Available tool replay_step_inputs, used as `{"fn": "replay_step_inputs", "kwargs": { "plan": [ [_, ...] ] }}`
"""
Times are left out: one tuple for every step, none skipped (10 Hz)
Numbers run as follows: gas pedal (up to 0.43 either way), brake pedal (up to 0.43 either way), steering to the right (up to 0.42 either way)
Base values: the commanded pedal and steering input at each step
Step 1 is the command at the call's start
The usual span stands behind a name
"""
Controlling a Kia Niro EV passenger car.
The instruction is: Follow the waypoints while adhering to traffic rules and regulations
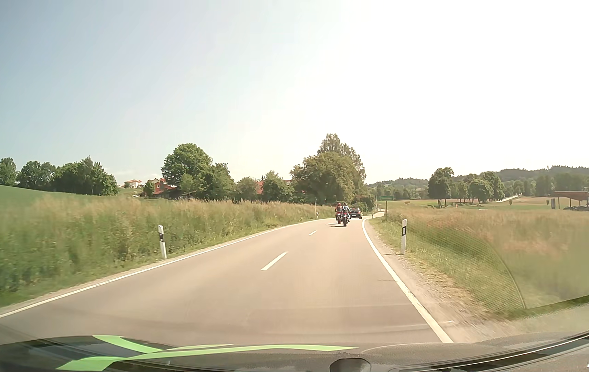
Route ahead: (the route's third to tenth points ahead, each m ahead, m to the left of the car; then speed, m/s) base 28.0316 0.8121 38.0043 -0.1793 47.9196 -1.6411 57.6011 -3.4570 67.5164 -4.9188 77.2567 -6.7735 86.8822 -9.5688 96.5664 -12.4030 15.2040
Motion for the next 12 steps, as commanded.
{"fn": "replay_step_inputs", "kwargs": {
  "plan": [
    [0.000,0.220,0.012],
    [0.000,0.226,0.015],
    [0.000,0.226,0.018],
    [0.000,0.220,0.020],
    [0.000,0.226,0.020],
    [0.000,0.226,0.020],
    [0.000,0.226,0.020],
    [0.000,0.226,0.020],
    [0.000,0.226,0.020],
    [0.000,0.220,0.020],
    [0.000,0.201,0.019],
    [0.000,0.183,0.019]
  ]
}}
